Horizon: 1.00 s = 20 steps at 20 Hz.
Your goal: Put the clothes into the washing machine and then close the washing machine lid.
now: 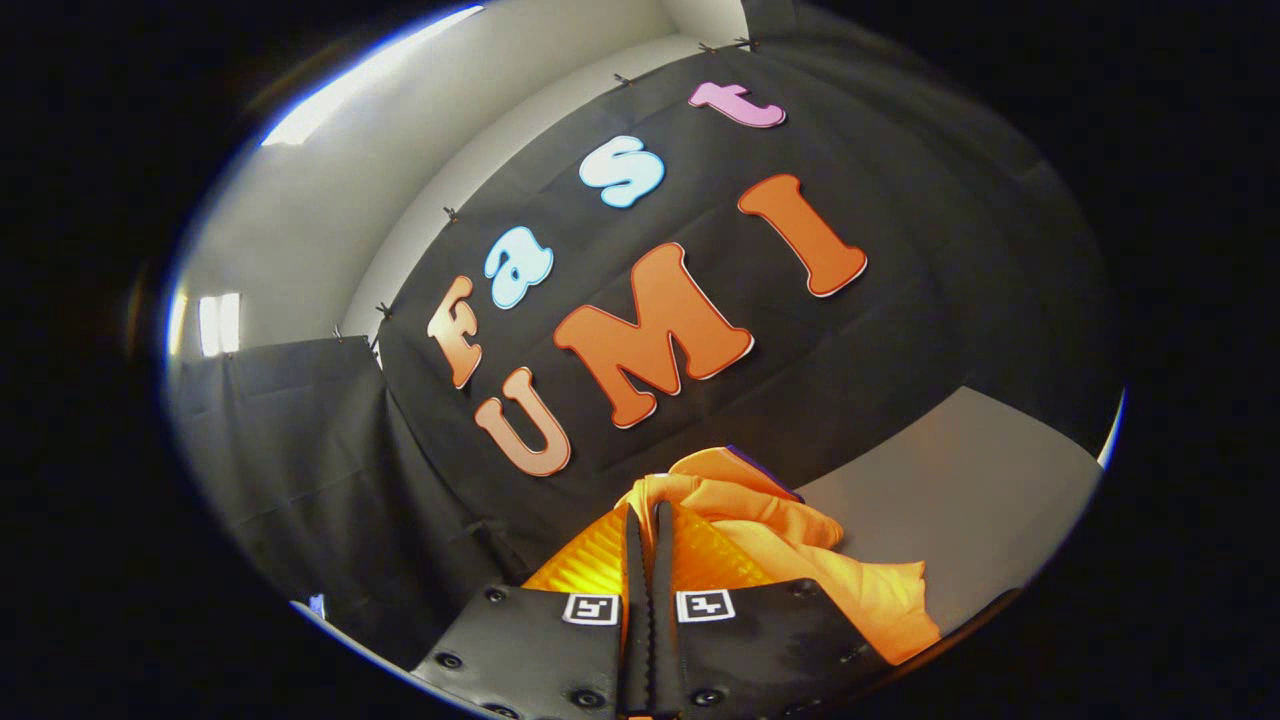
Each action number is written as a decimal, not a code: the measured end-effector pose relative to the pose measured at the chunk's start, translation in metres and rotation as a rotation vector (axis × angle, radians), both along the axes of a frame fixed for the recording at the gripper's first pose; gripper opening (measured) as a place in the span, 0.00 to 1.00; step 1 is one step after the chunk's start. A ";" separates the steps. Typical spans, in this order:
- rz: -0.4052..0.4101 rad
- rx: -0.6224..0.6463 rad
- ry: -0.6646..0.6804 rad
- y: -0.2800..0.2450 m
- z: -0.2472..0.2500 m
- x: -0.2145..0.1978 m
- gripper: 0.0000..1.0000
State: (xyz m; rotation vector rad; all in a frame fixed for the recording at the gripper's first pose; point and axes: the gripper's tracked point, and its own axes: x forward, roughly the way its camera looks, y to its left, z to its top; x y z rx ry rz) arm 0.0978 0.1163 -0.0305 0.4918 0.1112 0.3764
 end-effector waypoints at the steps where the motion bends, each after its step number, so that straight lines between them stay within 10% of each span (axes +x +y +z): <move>1: -0.020 -0.005 -0.021 0.006 0.007 -0.002 0.07; 20: -0.018 -0.100 -0.172 0.185 0.073 -0.038 0.07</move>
